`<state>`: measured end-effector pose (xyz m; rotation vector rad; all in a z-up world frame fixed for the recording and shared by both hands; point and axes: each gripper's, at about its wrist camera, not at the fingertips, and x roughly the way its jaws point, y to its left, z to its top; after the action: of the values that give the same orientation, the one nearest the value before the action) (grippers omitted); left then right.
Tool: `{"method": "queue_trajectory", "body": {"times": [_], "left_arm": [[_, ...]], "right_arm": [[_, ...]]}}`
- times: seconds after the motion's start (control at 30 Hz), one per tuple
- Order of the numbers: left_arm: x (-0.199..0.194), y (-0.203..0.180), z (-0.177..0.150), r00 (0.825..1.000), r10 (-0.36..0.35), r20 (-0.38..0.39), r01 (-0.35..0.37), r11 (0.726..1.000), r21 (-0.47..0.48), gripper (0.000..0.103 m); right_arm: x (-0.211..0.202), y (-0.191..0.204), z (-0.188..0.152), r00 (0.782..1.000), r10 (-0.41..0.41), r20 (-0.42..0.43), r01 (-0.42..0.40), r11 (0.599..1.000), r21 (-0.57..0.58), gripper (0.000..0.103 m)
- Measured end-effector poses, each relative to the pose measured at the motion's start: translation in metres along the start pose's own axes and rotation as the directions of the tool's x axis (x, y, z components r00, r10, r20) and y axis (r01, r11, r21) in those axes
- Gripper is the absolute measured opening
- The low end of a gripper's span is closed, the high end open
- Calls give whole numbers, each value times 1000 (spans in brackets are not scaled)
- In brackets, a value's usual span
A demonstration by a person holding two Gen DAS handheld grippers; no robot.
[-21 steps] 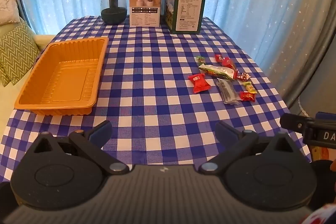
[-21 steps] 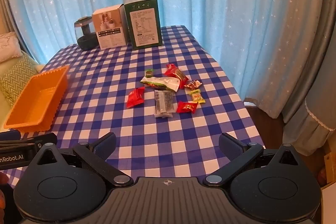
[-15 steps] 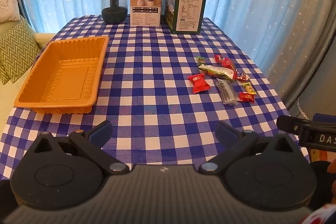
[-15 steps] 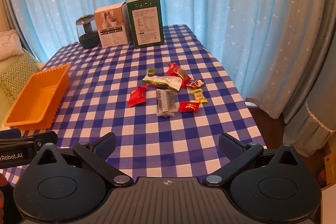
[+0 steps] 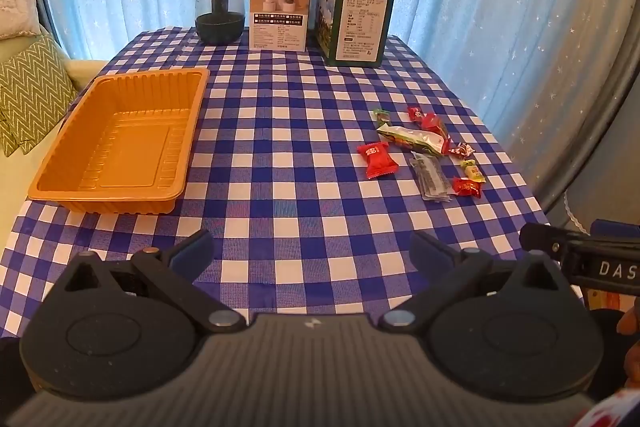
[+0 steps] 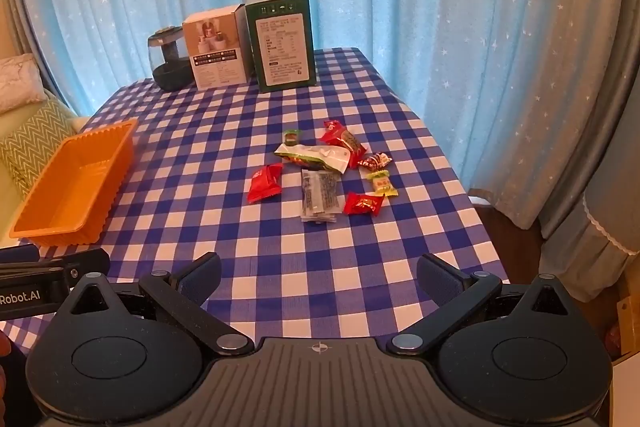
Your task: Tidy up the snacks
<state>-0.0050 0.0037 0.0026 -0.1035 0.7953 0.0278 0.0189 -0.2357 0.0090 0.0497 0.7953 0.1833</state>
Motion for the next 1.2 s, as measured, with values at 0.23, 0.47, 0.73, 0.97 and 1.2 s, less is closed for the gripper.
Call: {"method": "queue_trajectory", "body": {"times": [0.23, 0.47, 0.73, 0.97, 1.2], "left_arm": [[-3, -1, 0, 1000, -1, 2, 1, 1000, 1, 103], [-3, 0, 1, 1000, -3, 1, 3, 1000, -4, 103], [-8, 0, 5, 1000, -10, 0, 10, 1000, -8, 103], [-8, -2, 7, 1000, -10, -1, 10, 1000, -7, 103], [-6, -3, 7, 1000, -12, -1, 12, 1000, -9, 103]], "right_arm": [[1, 1, 1, 1000, 1, 1, -1, 1000, -2, 103], [1, -1, 0, 1000, -1, 3, 1, 1000, -1, 103], [1, -1, 0, 1000, -1, 3, 1, 1000, -2, 103], [0, -4, 1, 1000, -1, 3, 1, 1000, 0, 103], [1, -6, 1, 1000, -1, 3, 1, 1000, 0, 103]]}}
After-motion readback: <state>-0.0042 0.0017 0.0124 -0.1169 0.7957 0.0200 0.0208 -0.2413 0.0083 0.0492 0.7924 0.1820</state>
